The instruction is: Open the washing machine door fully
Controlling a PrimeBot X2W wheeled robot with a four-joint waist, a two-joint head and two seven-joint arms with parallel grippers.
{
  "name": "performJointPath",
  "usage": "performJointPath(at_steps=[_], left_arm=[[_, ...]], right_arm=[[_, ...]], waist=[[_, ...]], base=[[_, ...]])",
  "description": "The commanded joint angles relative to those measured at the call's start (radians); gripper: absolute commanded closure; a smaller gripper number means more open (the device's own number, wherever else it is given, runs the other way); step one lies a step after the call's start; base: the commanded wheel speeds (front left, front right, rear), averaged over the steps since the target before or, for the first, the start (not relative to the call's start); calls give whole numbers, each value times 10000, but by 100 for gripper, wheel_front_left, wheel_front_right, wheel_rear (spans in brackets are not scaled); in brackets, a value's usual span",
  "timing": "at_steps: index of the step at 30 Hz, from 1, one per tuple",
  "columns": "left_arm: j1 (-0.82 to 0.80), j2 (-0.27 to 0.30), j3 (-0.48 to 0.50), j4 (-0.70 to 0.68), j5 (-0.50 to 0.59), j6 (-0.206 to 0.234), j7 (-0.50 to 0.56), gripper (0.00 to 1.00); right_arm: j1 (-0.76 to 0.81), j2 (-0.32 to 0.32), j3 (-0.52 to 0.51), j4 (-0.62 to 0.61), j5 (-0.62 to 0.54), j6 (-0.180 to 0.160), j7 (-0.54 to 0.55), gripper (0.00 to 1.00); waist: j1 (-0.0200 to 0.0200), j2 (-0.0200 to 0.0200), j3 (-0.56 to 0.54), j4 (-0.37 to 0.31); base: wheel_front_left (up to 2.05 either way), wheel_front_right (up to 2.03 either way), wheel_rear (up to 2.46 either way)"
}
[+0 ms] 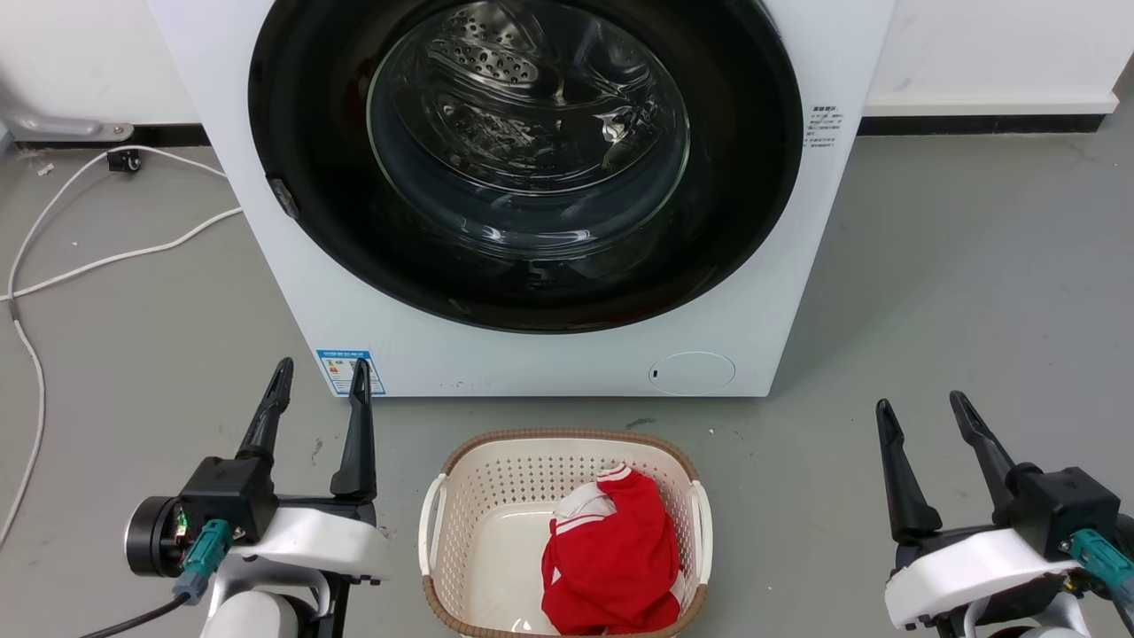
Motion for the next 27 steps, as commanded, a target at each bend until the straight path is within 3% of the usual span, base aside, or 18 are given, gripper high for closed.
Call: performJointPath(at_steps=[1,15,27], left_arm=[[37,-30,43,-8,241,-15,-97,0],[159,-217,294,99,962,-119,-328,0],[143,-422,521,209,870,-346,-321,0]], right_arm=[[14,37,-31,-94,-176,-3,-70,0],[95,50,-97,9,-588,-3,-268,0],[-6,49,-129,253,-274,-3,-282,0]], waist=[[0,0,2,5],[0,0,-18,22],[0,0,-5,32]], base=[[0,0,0],[0,0,0],[0,0,0]])
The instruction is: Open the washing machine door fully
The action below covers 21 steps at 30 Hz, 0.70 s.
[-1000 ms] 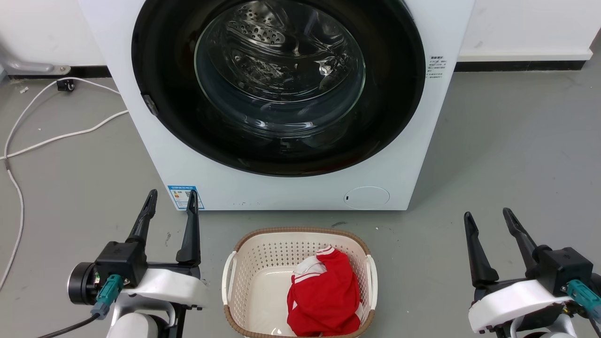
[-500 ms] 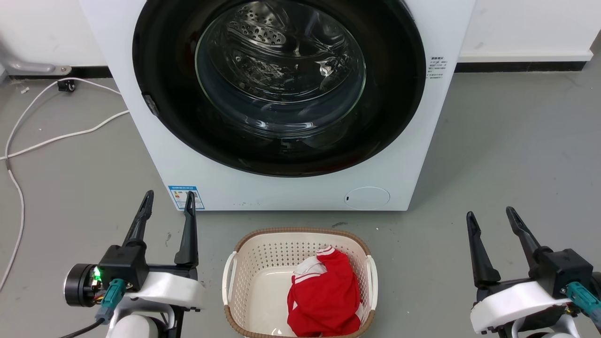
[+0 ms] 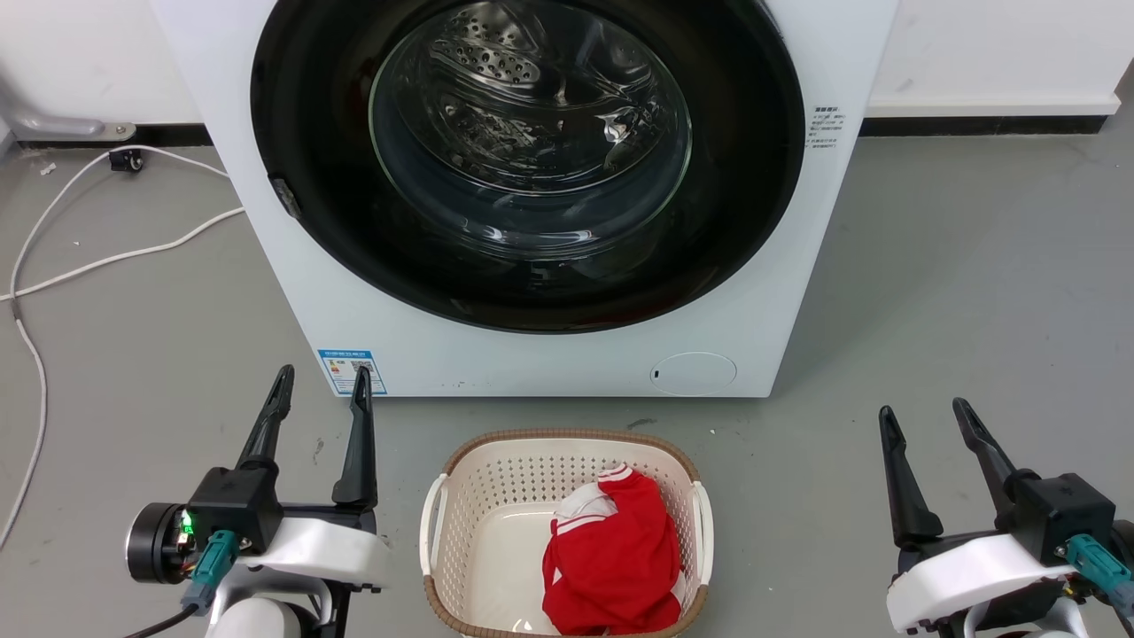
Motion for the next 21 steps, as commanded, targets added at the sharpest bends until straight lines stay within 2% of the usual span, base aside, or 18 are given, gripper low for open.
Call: performJointPath(at_steps=[1,19,20,21], left_arm=[[48,-21,49,27,2,-41,-25,0],[32,-158,275,46,154,-199,-25,0],[33,-160,281,54,159,-208,-25,0],[32,-165,292,61,147,-215,-25,0]], right_arm=[[-28,42,-15,7,59,-3,-58,0],[-87,40,-79,83,138,-3,-59,0],[-86,40,-87,91,192,-3,-71,61],[-93,40,-79,98,235,-3,-90,93]], waist=[[0,0,2,0],[0,0,19,-16],[0,0,19,-17],[0,0,20,-18]], base=[[0,0,0],[0,0,0],[0,0,0],[0,0,0]])
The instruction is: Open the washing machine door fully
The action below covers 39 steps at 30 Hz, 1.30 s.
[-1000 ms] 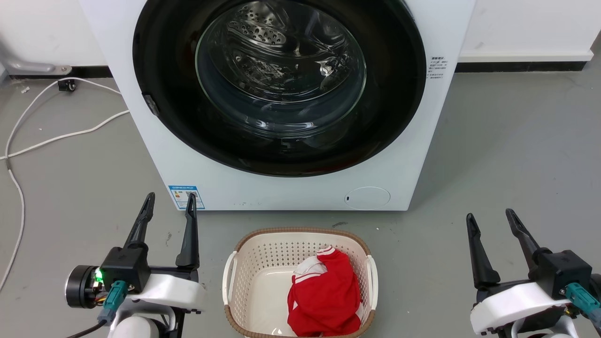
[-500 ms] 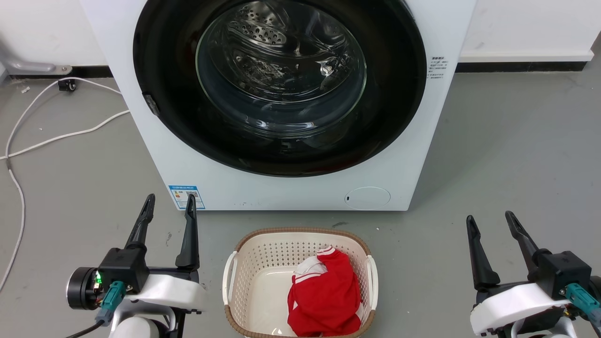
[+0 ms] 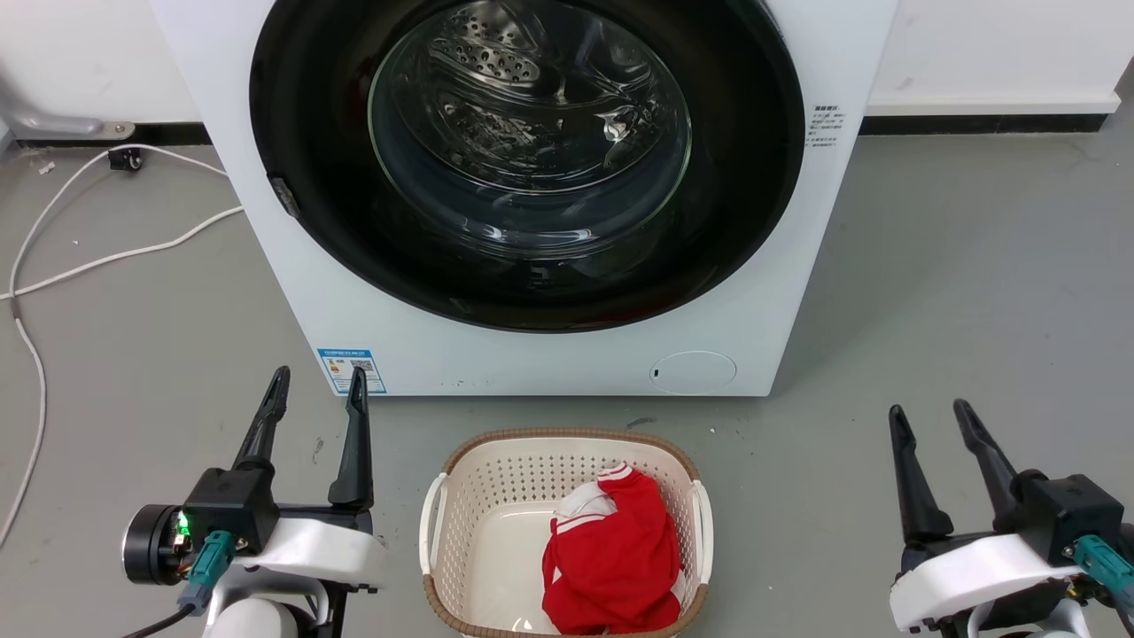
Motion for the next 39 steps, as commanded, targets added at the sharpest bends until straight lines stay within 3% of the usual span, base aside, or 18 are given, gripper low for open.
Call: performJointPath(at_steps=[1,9,11,15,22,26,31,34,39], left_arm=[[30,-36,47,14,15,-52,-25,0],[32,-76,84,36,76,-104,-25,0],[27,-81,97,48,80,-119,-25,0],[-12,-88,126,61,83,-143,-25,0],[-131,-109,166,5,97,-137,-25,0],[-273,-117,197,-68,111,-134,-25,0],[-501,-132,234,-158,162,-125,-24,0],[-694,-145,220,-254,190,-121,-25,0],[-1015,-160,107,-339,208,-169,-25,0]], right_arm=[[-91,38,-6,23,46,-3,-61,100],[-276,38,-157,-105,1190,-3,-511,100],[-309,38,-154,-42,2690,-3,-689,100],[-563,31,-371,-53,3819,-3,-995,100],[-1399,29,-888,186,7783,-3,-1057,100],[-2323,25,-1341,513,10470,-3,-684,100],[-4005,20,-2190,1560,12680,-2,304,100],[-5289,-257,-2612,2640,13354,-2,1021,100],[-7048,-816,-2737,4196,13521,-2,1825,100]], waist=[[0,-1,0,-2],[0,-1,4,-43],[0,-1,11,-63],[0,-1,34,-100],[0,-1,205,-158],[0,-1,428,-179],[0,-1,751,-179],[0,-1,1013,-135],[0,-1,1405,28]], base=[[0,0,0],[0,0,0],[0,0,0],[0,0,0],[0,0,0],[0,0,0],[0,0,0],[0,0,0],[0,0,0]])
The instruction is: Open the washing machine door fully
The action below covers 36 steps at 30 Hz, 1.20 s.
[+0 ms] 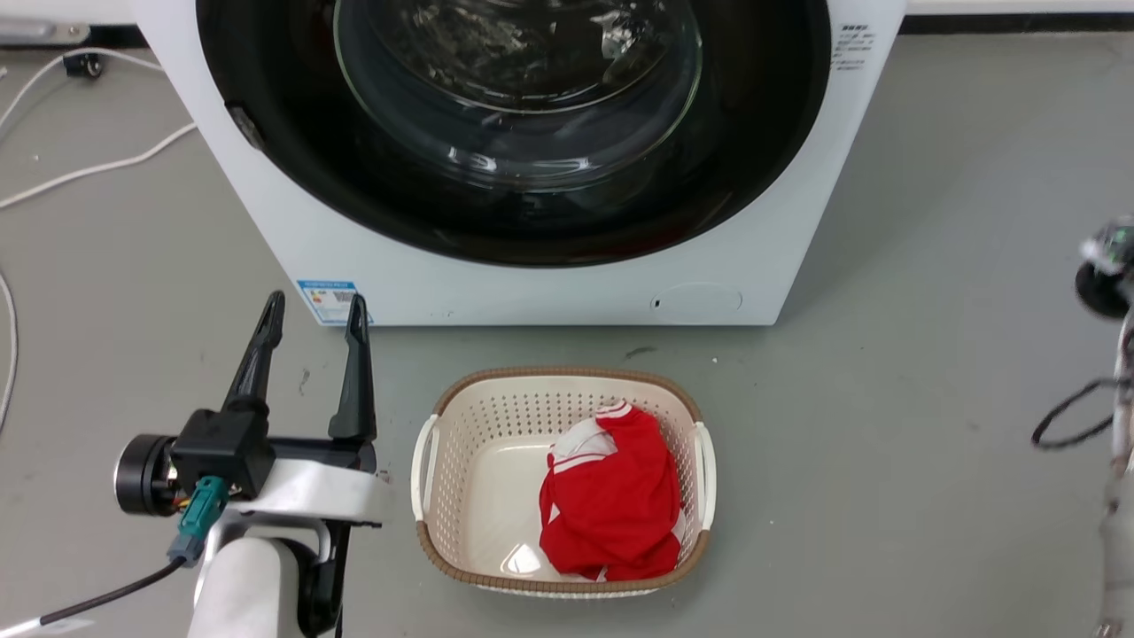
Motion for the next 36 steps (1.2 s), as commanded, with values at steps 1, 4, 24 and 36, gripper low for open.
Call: performJointPath(at_steps=[1,4,24,36], left_arm=[[-204,6,-36,-50,21,-20,-25,0],[-560,-23,-144,-140,60,-54,-25,0],[-1461,-83,-497,-531,115,-121,-25,0],[-1890,-105,-725,-701,75,-64,-25,0]], right_arm=[[-540,-135,22,345,22,0,196,100],[-2196,-856,218,1817,-378,0,1019,100],[-7094,-1505,2190,6196,-3209,0,4392,100],[-8337,-1342,2422,7196,-4195,0,4041,100]], waist=[[0,0,247,143],[0,0,673,318],[0,0,2247,764],[0,0,3083,1009]], base=[[0,0,0],[0,0,0],[0,0,0],[0,0,0]])
